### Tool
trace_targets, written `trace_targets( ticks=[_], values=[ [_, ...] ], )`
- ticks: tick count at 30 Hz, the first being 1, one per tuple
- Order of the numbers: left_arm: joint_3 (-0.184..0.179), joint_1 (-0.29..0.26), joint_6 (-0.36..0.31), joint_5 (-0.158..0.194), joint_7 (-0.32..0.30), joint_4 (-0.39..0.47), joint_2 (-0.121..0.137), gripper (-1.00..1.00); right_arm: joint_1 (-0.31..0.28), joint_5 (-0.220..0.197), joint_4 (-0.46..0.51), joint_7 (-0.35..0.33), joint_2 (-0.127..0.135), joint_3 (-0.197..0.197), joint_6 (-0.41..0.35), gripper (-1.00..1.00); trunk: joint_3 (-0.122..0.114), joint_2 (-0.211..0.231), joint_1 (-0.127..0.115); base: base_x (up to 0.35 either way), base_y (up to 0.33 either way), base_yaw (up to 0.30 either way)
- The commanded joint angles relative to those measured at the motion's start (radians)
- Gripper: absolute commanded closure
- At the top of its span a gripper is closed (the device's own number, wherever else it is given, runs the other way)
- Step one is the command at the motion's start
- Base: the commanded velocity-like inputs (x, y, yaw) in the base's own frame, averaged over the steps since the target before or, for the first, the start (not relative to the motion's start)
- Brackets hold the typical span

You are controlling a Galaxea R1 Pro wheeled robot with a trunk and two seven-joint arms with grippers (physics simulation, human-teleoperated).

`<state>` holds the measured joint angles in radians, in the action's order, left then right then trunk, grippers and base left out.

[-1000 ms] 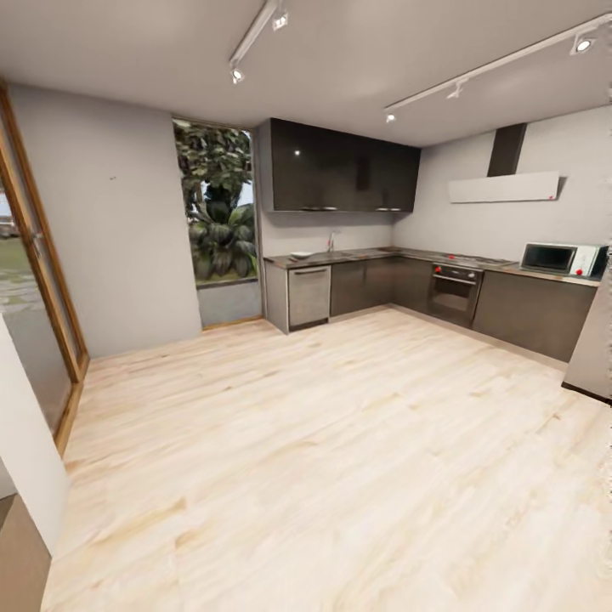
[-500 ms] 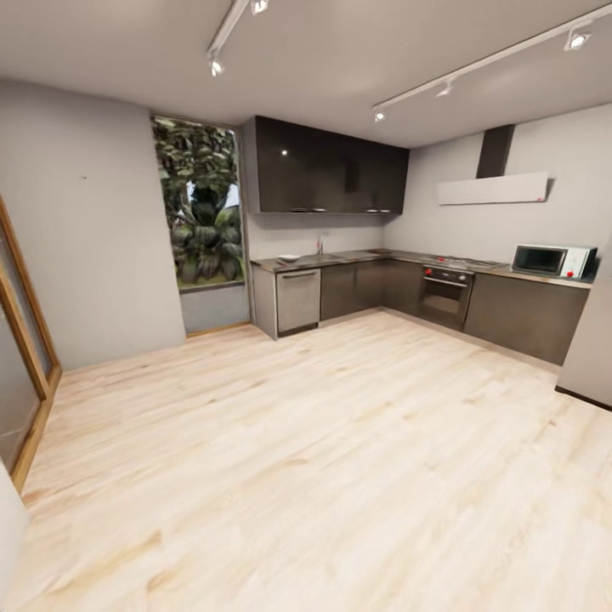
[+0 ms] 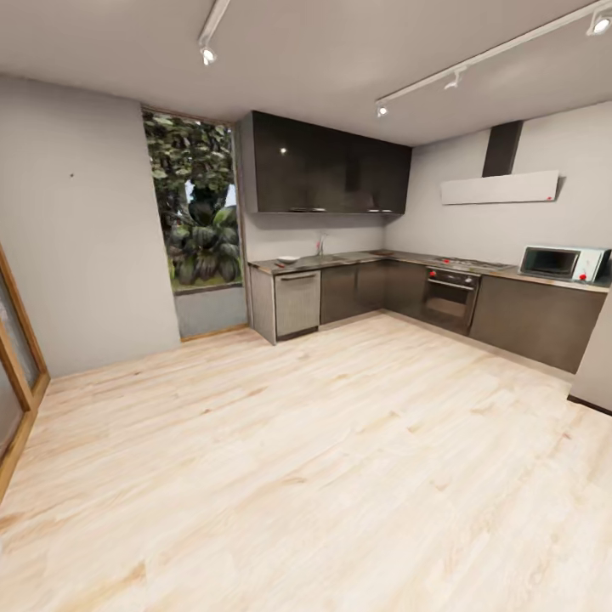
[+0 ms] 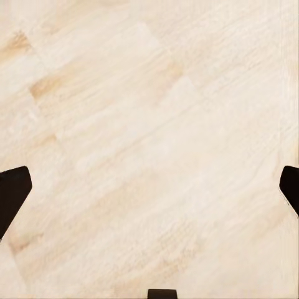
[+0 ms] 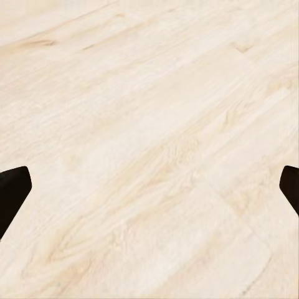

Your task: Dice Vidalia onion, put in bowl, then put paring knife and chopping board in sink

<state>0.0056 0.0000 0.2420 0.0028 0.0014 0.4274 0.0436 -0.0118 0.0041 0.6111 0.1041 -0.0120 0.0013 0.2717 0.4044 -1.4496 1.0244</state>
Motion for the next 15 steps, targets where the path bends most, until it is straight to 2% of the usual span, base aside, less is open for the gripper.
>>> trace_targets(
  ticks=[1, 15],
  values=[
    [0.001, 0.0, 0.002, 0.0, 0.0, 0.001, 0.0, -1.0, -0.001, 0.0, -0.001, 0.003, 0.0, 0.0, 0.003, -1.0, 0.001, 0.0, 0.001, 0.322, -0.062, 0.0],
    [0.001, 0.0, 0.001, 0.0, 0.0, 0.001, -0.001, -1.0, -0.001, 0.0, -0.001, 0.003, 0.0, 0.0, 0.003, -1.0, 0.001, 0.0, 0.001, 0.322, -0.083, 0.0]
  ],
)
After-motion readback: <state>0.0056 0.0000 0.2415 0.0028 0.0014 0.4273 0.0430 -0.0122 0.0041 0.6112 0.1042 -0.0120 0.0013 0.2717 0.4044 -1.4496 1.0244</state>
